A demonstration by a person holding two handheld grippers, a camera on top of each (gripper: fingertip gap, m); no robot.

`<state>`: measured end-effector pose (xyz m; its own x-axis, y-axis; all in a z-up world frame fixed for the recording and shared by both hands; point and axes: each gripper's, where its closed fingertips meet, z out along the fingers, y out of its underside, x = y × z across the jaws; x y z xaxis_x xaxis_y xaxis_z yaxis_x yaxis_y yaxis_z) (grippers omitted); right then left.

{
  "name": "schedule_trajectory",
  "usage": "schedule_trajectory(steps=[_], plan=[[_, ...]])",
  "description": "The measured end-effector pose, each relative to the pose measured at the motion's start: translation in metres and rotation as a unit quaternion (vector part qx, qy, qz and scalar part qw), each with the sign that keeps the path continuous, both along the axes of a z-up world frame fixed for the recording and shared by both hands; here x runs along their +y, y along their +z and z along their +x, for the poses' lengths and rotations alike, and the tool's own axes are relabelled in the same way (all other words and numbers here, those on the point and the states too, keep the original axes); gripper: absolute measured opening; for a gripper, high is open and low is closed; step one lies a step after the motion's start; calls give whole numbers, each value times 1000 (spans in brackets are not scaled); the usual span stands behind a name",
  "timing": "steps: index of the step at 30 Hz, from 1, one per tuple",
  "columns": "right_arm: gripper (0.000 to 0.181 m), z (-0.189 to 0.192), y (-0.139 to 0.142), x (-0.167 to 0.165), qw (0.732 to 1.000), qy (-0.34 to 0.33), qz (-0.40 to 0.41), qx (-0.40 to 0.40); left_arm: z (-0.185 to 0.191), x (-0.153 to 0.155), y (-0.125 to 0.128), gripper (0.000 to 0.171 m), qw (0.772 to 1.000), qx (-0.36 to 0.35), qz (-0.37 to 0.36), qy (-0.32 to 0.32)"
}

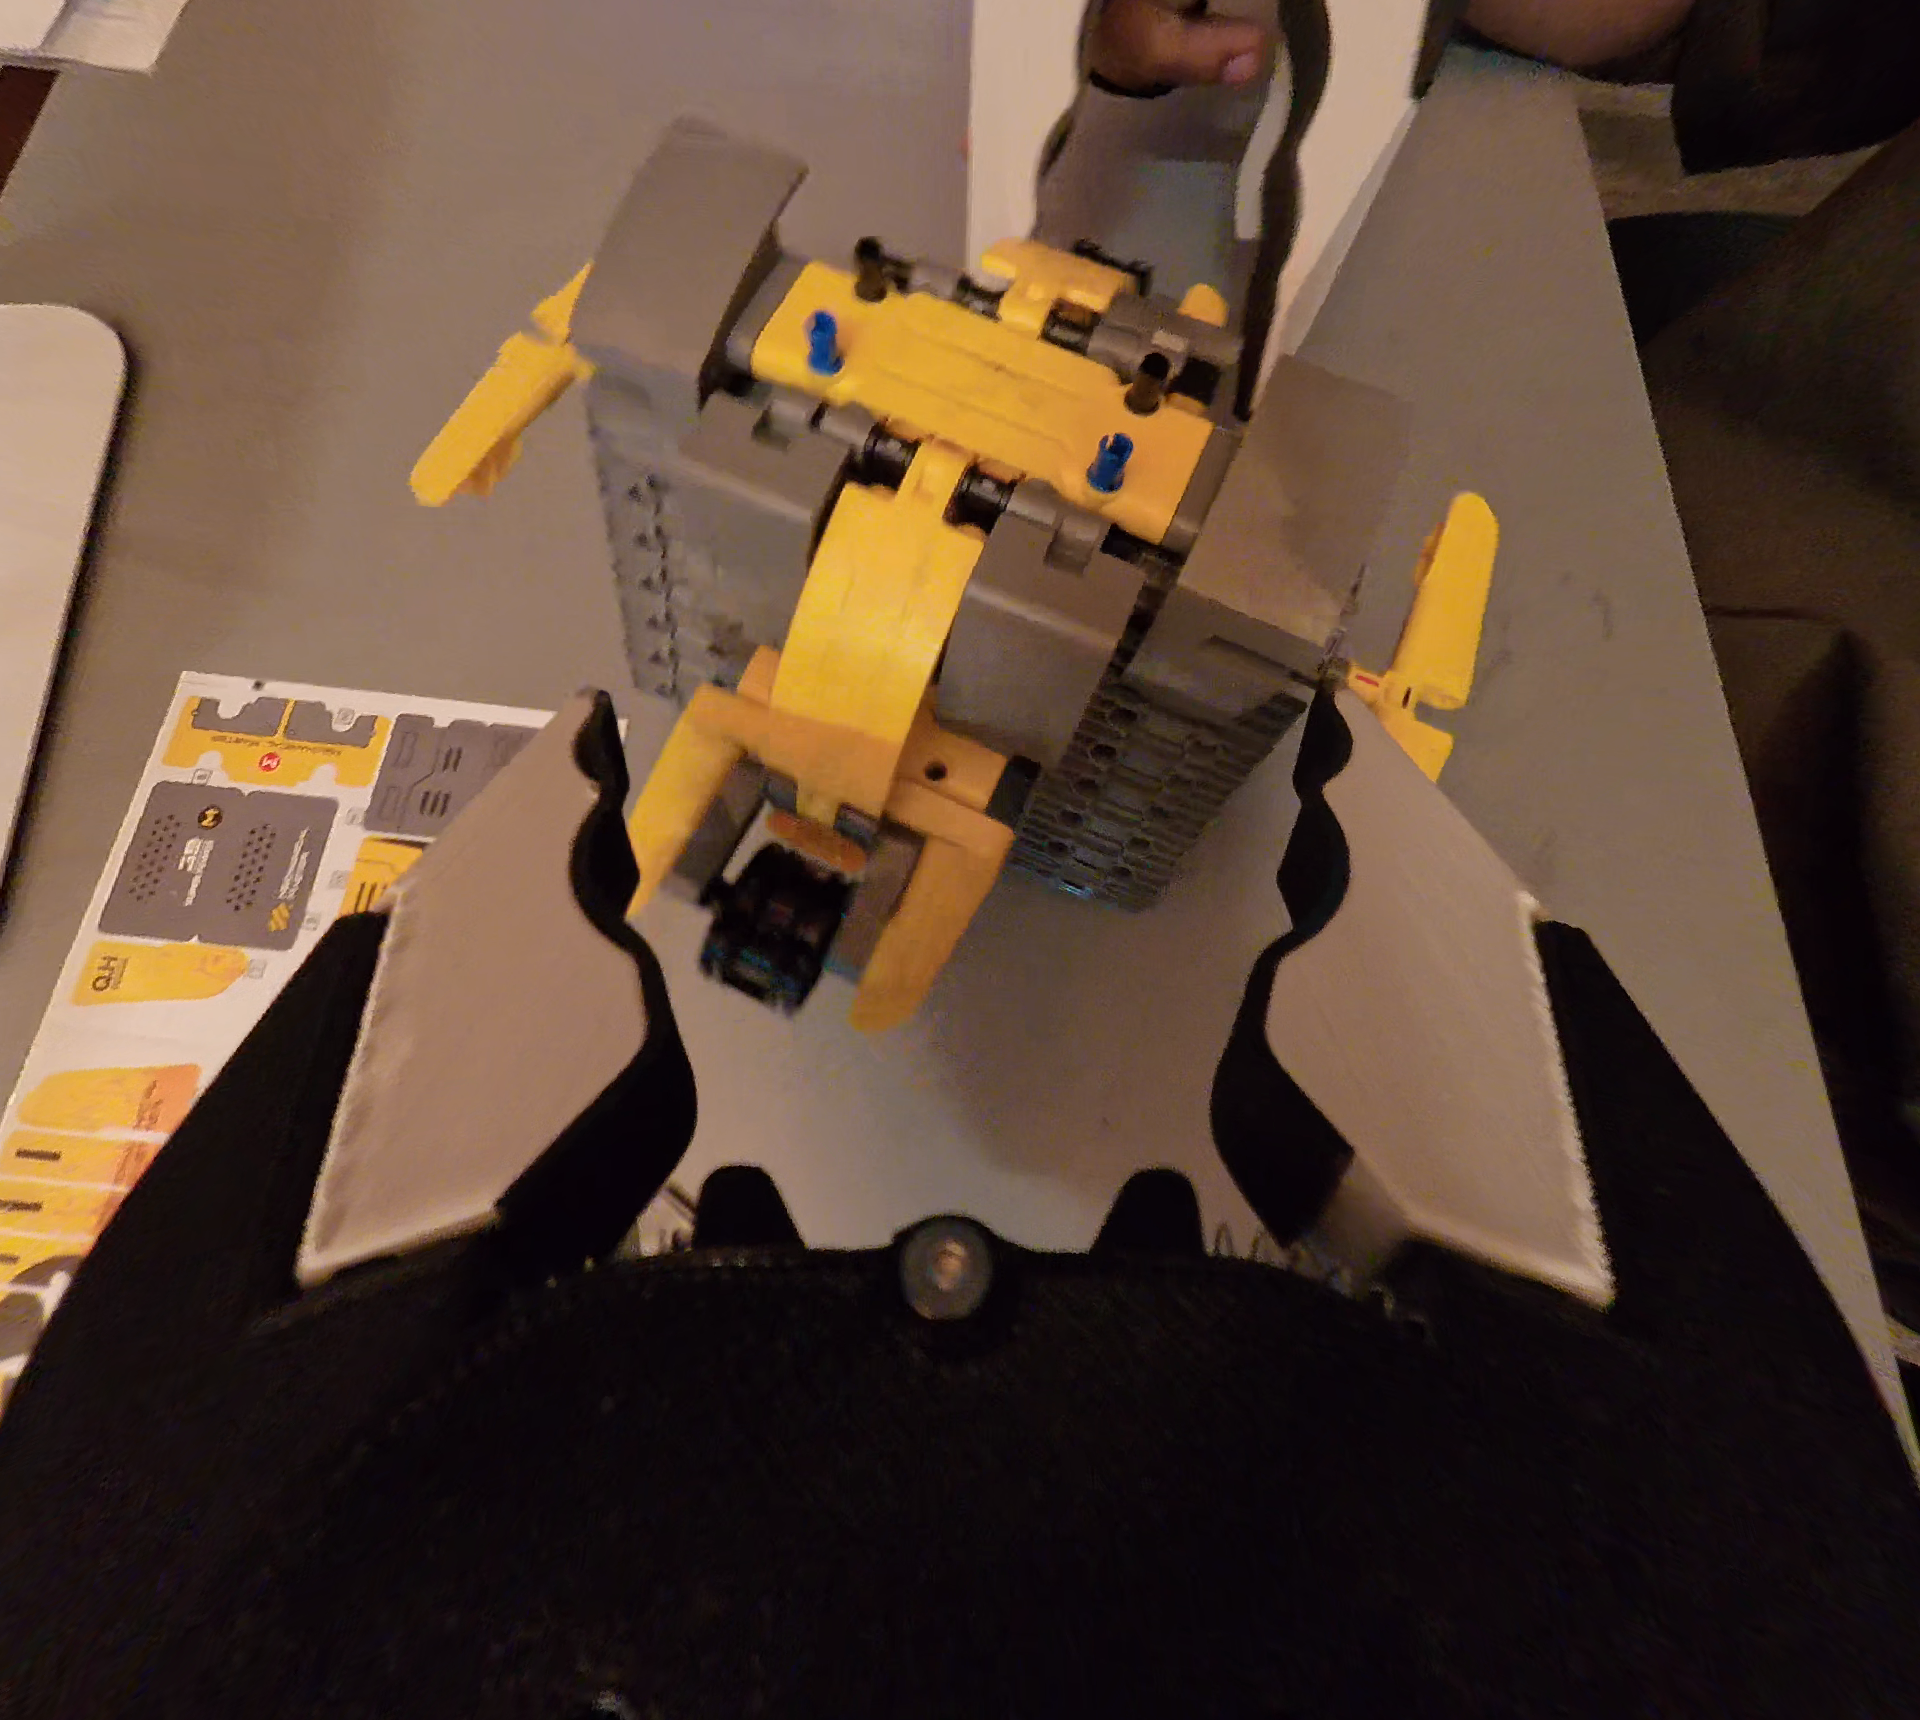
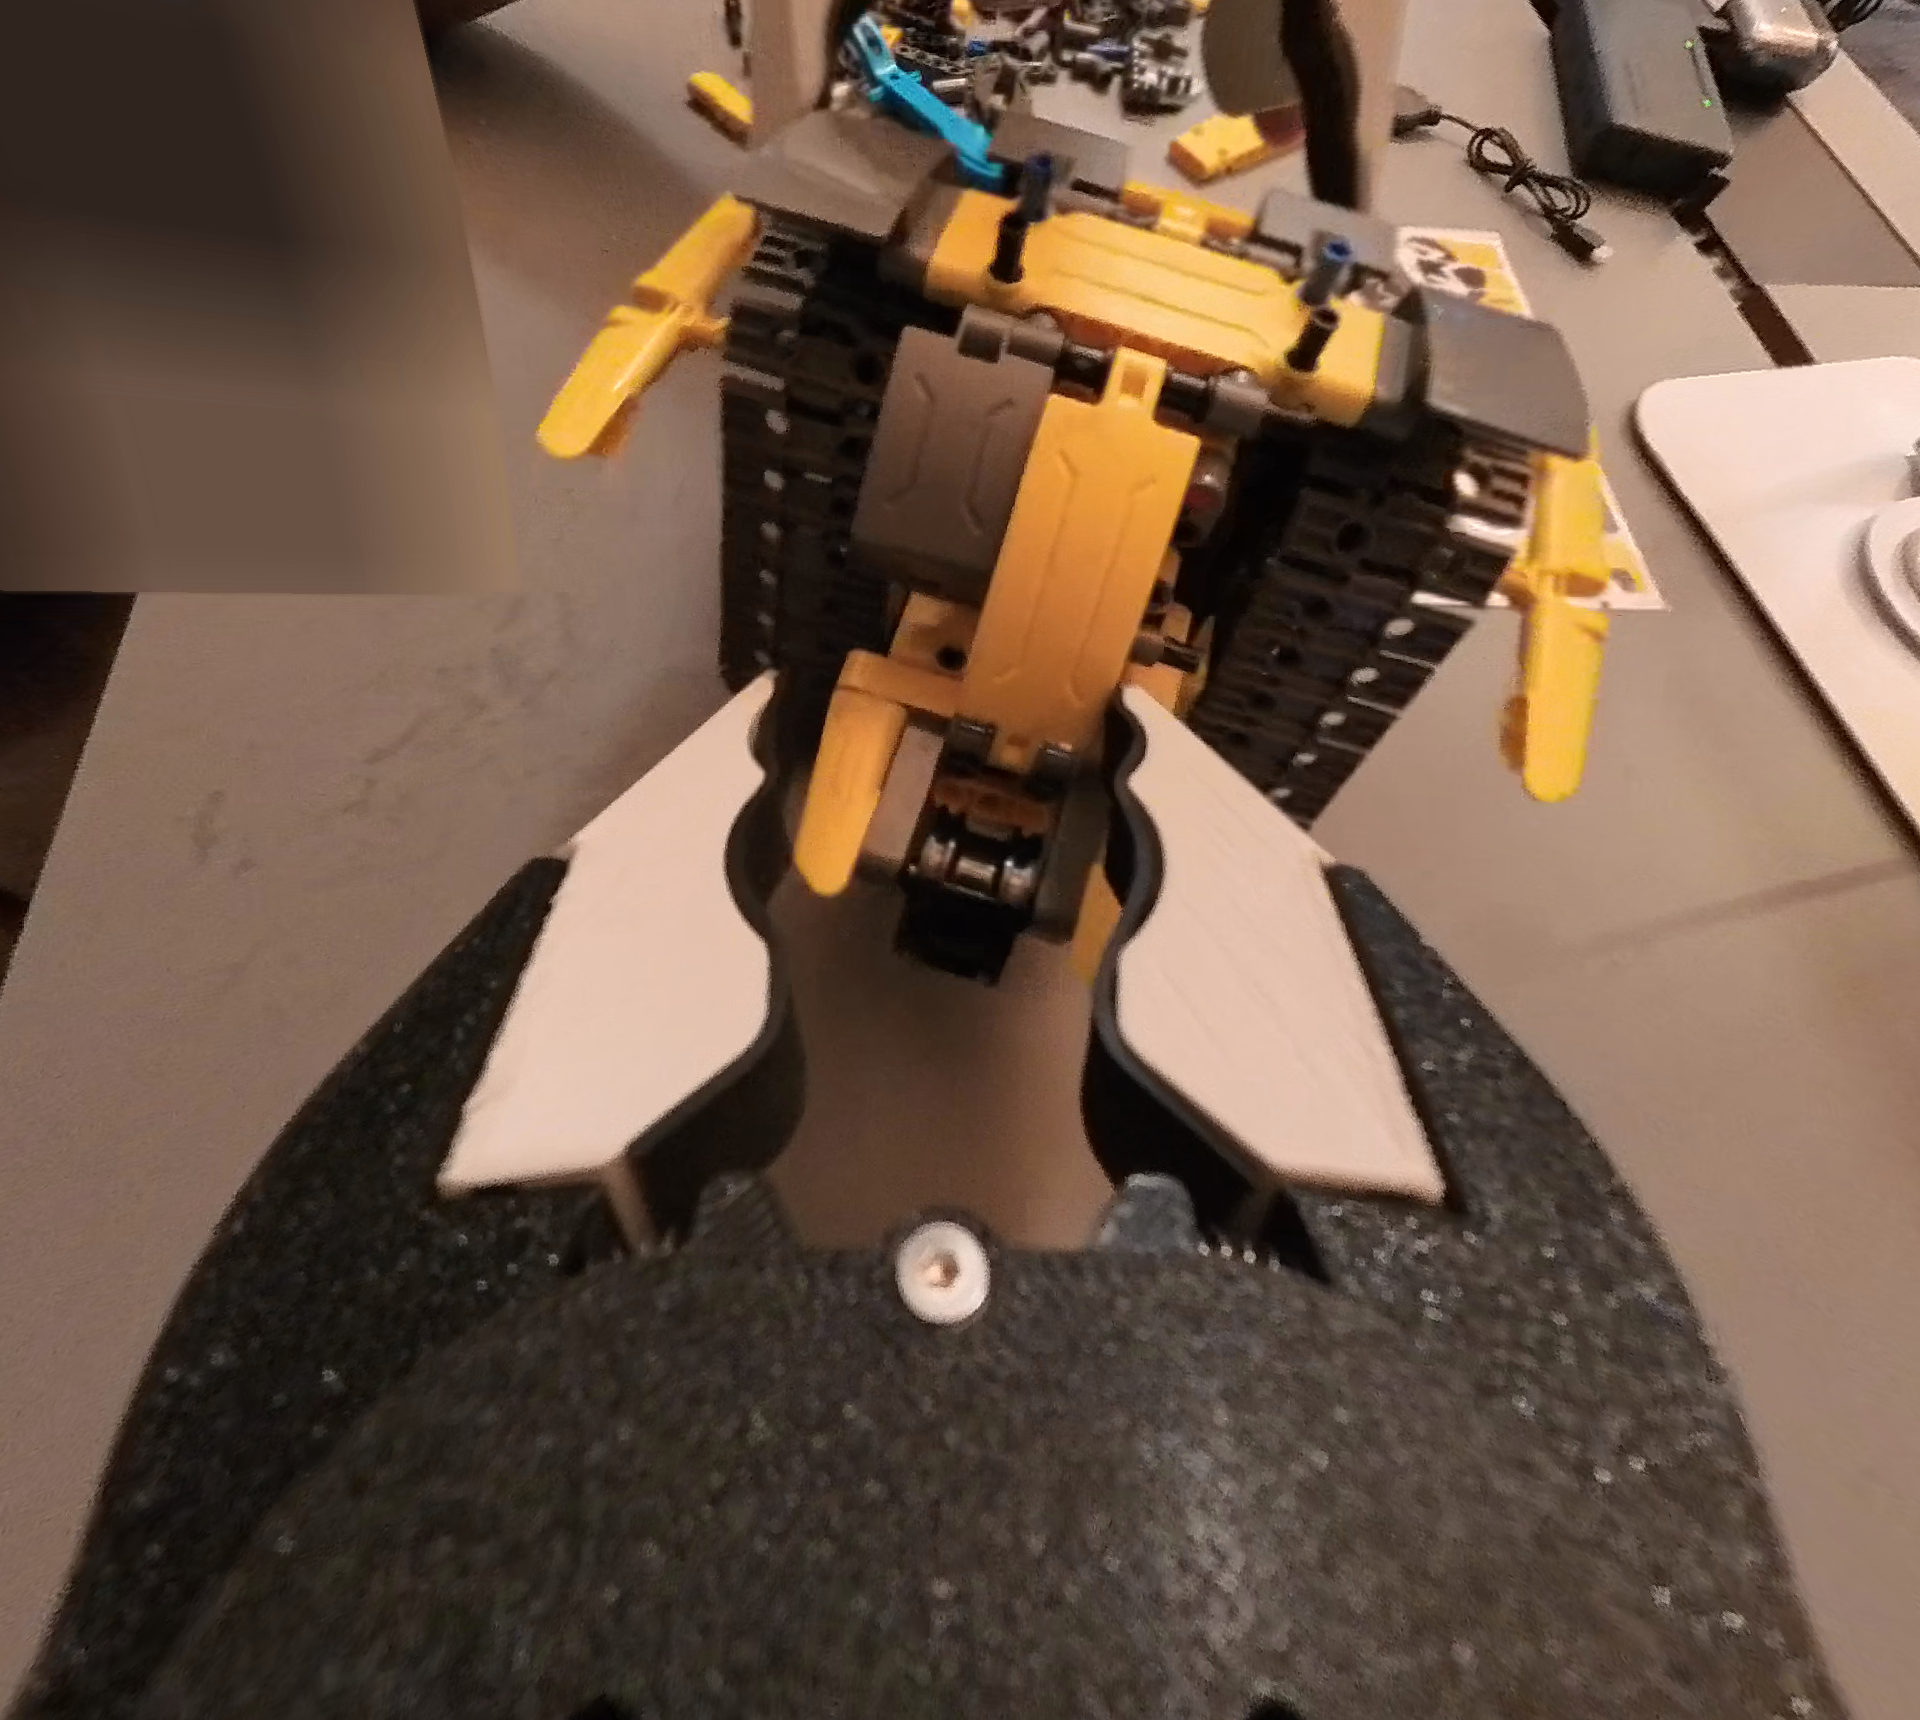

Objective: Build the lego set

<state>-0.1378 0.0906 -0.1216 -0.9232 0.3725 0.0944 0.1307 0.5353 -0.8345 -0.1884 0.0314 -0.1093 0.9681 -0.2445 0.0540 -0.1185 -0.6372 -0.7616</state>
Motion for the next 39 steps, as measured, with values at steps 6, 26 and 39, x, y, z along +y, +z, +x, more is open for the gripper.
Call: schedule_trajectory(steps=[6,26,39], plan=[[66,17,0,-2,1000,3,-3,-8,-19,-5,1,126,999,10,0,33],[34,-9,107,90,929,-219,-213,209,-84,-10,44,98,969,129,66,200],[42,-57,-27,123,902,-388,-133,-132,-70,-10,73,98,970,100,119,187]])
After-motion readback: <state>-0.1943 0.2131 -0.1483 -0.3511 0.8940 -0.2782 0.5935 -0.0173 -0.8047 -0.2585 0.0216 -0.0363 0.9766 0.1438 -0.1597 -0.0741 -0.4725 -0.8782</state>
